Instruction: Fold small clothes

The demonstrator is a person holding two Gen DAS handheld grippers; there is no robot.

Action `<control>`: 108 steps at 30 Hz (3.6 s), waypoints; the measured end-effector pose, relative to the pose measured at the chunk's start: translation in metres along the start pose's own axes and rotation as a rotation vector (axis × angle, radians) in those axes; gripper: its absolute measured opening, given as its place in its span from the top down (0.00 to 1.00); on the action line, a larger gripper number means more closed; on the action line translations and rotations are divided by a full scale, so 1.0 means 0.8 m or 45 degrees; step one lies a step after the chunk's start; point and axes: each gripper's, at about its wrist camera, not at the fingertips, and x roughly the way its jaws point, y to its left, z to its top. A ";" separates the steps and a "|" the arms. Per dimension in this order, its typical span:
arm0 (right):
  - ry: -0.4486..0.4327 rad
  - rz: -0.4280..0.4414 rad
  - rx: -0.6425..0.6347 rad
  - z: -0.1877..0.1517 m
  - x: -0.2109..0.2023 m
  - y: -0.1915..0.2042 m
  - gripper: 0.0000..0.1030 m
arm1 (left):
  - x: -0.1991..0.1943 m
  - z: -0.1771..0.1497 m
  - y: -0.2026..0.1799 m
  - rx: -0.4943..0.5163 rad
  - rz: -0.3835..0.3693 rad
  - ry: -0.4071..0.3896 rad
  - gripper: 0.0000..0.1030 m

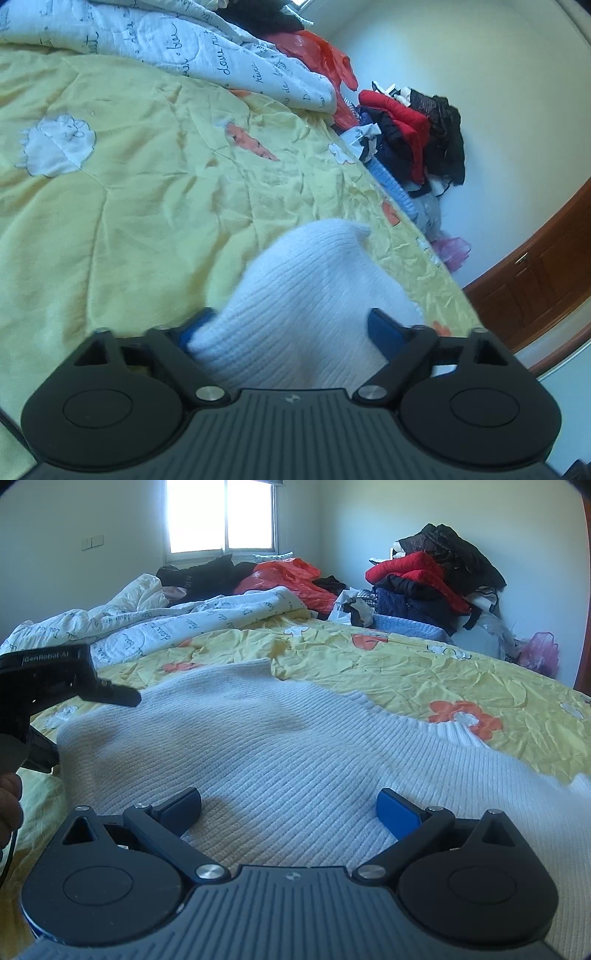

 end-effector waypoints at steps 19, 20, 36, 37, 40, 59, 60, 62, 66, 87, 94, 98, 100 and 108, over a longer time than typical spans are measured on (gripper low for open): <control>0.000 -0.004 -0.002 0.000 0.000 0.001 0.00 | 0.001 -0.015 -0.037 0.463 0.184 -0.028 0.66; 0.001 -0.005 -0.004 0.000 0.000 0.001 0.00 | 0.001 -0.015 -0.035 0.461 0.178 -0.025 0.66; 0.139 -0.010 0.106 0.030 0.007 -0.007 0.00 | -0.017 -0.041 -0.075 0.863 0.225 -0.178 0.74; 0.157 0.032 0.205 0.044 0.006 -0.014 0.00 | -0.020 -0.056 -0.085 0.979 0.236 -0.231 0.74; 0.206 0.223 0.472 0.081 0.017 -0.027 0.00 | -0.016 -0.089 -0.096 1.186 0.292 -0.302 0.75; 0.766 0.237 -0.126 0.174 0.203 0.155 0.34 | -0.002 -0.149 -0.123 1.628 0.406 -0.445 0.74; 0.756 0.228 -0.137 0.173 0.201 0.153 0.42 | -0.003 -0.151 -0.123 1.627 0.405 -0.446 0.74; 0.733 0.221 -0.143 0.173 0.195 0.142 0.72 | -0.005 -0.150 -0.123 1.626 0.398 -0.453 0.74; 0.665 0.310 -0.023 0.181 0.173 0.099 0.77 | -0.026 -0.165 -0.124 1.681 0.331 -0.562 0.74; 0.170 0.339 0.589 0.045 -0.104 -0.155 0.80 | -0.152 -0.191 -0.117 1.758 -0.396 -0.688 0.21; 0.211 0.374 0.819 -0.025 -0.090 -0.209 0.70 | -0.145 -0.214 -0.122 2.086 -0.618 -0.483 0.21; 0.161 0.375 0.859 -0.023 -0.091 -0.219 0.44 | -0.120 -0.219 -0.145 2.120 -0.508 -0.398 0.21; 0.106 0.372 0.927 -0.018 -0.093 -0.236 0.21 | -0.101 -0.231 -0.146 2.164 -0.431 -0.411 0.21; 0.218 0.264 0.947 0.014 -0.023 -0.257 0.36 | -0.072 -0.273 -0.192 2.313 -0.462 -0.544 0.22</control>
